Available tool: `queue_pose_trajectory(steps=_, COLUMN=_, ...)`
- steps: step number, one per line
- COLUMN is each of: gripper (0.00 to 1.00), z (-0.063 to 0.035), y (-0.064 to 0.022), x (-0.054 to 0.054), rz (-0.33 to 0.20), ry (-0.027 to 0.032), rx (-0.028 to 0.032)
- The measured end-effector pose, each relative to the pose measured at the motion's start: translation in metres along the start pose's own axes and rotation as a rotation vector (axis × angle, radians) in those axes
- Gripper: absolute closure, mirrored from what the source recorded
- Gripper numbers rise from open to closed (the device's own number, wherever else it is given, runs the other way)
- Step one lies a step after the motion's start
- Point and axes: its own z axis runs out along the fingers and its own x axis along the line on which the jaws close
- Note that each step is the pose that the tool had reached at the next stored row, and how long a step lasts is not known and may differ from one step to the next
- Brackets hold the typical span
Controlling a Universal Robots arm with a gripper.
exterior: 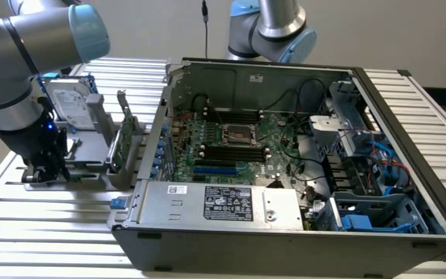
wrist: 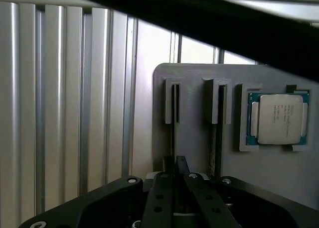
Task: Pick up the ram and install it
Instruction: 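Pick up the ram and move it above insertion slot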
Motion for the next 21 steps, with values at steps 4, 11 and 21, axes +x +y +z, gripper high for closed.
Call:
queue_pose_trajectory(steps=4, gripper=0.86, z=0.0000, y=0.0000, x=-0.0002, rz=0.011, ry=-0.0005, rx=-0.0028)
queue_pose_trajectory(steps=11, gripper=0.86, z=0.0000, y=-0.0001, x=-0.0008, rz=0.042, ry=-0.0016, rx=-0.0060)
queue_pose_trajectory(steps=21, gripper=0.86, z=-0.0012, y=-0.0001, x=-0.0009, rz=0.059, ry=-0.0020, rx=-0.0072)
